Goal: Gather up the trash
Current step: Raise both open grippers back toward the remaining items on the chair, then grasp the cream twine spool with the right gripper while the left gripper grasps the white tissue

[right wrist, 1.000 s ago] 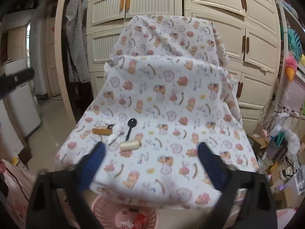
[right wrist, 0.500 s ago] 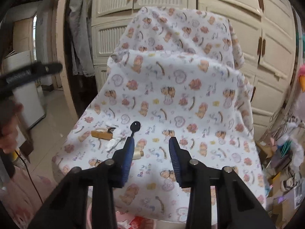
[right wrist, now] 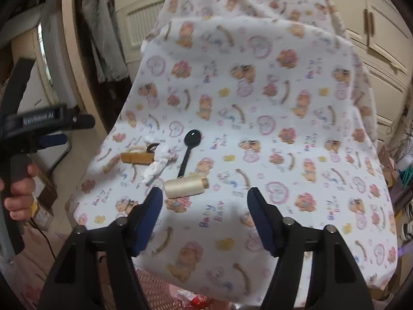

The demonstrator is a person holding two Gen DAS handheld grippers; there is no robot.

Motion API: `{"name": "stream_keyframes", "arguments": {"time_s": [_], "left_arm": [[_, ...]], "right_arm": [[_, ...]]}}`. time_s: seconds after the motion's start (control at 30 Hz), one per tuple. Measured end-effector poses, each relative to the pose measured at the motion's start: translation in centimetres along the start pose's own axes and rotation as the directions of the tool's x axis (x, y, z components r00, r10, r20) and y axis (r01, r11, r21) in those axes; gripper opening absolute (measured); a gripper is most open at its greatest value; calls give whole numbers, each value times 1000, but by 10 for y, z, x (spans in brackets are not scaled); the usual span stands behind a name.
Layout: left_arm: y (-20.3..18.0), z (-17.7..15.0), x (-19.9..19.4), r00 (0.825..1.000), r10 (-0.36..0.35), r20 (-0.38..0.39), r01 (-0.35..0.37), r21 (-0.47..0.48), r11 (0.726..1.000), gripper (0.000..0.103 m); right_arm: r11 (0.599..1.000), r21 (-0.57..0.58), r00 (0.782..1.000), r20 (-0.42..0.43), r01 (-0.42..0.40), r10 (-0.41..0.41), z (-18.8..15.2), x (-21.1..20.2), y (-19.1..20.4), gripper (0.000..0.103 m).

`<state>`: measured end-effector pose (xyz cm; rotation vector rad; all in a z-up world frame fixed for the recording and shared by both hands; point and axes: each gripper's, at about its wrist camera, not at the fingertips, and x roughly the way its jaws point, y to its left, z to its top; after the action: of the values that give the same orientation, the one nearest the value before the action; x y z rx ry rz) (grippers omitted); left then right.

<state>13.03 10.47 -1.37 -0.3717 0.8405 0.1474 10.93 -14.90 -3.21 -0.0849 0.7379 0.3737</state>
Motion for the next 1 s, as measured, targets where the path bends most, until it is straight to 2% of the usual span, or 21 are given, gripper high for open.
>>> {"name": "stream_keyframes", "arguments": {"time_s": [0.03,0.1,0.13,0.17,0.37,0.5,0.57,0.63,0.73,0.8,0.93,1.0], "left_arm": [[0,1,1,1000,-5,-7,5,-2,1000,94],[-4,0,6,999,-28,-42,29,6,1000,87],[-5,0,9,997,-36,-62,37,10,999,74],[-7,0,11,997,-31,-75,32,14,999,67],[-15,0,16,997,-17,-79,18,15,1000,67],[-19,0,19,997,1,-76,1,21,1000,67],[-21,0,20,997,2,-76,0,25,1000,68],[-24,0,21,997,1,-80,2,36,999,69],[-28,0,23,996,15,-82,-11,57,998,69],[-28,-2,23,996,13,-85,-8,59,998,69],[-28,-3,21,996,9,-86,-3,63,998,69],[-27,-3,20,997,13,-81,-8,67,998,69]], "right_arm": [[1000,-4,1000,-6,-2,2,0,5,3,73],[1000,-5,1000,-25,-16,16,2,16,9,80],[1000,-1,999,-31,-14,14,3,21,12,80],[1000,3,999,-37,-9,9,4,25,13,81],[996,40,995,-71,79,-77,11,54,18,83],[995,59,994,-89,76,-70,11,67,23,83],[995,38,992,-90,91,-87,9,71,28,77],[996,17,992,-94,92,-90,7,72,31,61],[996,-14,991,-100,84,-85,2,69,31,47],[998,-5,992,-108,63,-63,-2,66,26,41],[999,51,993,-119,9,-3,-9,52,7,10],[999,44,993,-116,3,2,-10,47,4,8]]}}
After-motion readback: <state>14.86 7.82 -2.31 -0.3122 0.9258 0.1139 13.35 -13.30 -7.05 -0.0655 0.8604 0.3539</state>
